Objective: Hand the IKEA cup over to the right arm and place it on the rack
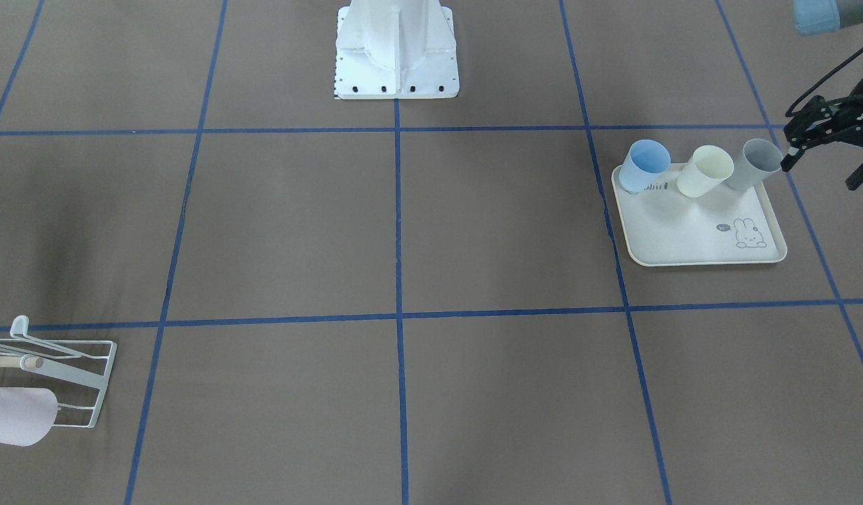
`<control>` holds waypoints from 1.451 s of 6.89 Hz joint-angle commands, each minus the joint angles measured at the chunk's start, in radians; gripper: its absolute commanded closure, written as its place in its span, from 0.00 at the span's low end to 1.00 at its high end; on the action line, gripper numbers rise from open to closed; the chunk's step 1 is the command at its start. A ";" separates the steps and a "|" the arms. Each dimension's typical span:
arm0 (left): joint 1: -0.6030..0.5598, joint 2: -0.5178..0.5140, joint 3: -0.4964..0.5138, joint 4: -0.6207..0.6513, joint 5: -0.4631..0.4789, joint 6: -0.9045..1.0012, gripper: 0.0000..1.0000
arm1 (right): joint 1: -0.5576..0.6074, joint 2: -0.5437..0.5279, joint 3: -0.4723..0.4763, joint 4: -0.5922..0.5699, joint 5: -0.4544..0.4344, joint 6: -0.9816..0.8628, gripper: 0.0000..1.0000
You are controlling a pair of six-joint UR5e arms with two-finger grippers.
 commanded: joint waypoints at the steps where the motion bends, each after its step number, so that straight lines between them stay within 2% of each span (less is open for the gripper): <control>1: 0.000 0.000 0.000 0.000 0.000 -0.002 0.00 | -0.015 -0.024 -0.001 0.008 -0.036 0.000 1.00; 5: 0.000 0.000 0.000 0.000 0.000 -0.002 0.00 | -0.056 -0.056 -0.002 0.045 -0.093 0.001 1.00; 10: 0.000 0.000 0.011 0.000 -0.002 0.001 0.00 | -0.076 -0.061 -0.011 0.046 -0.118 0.003 1.00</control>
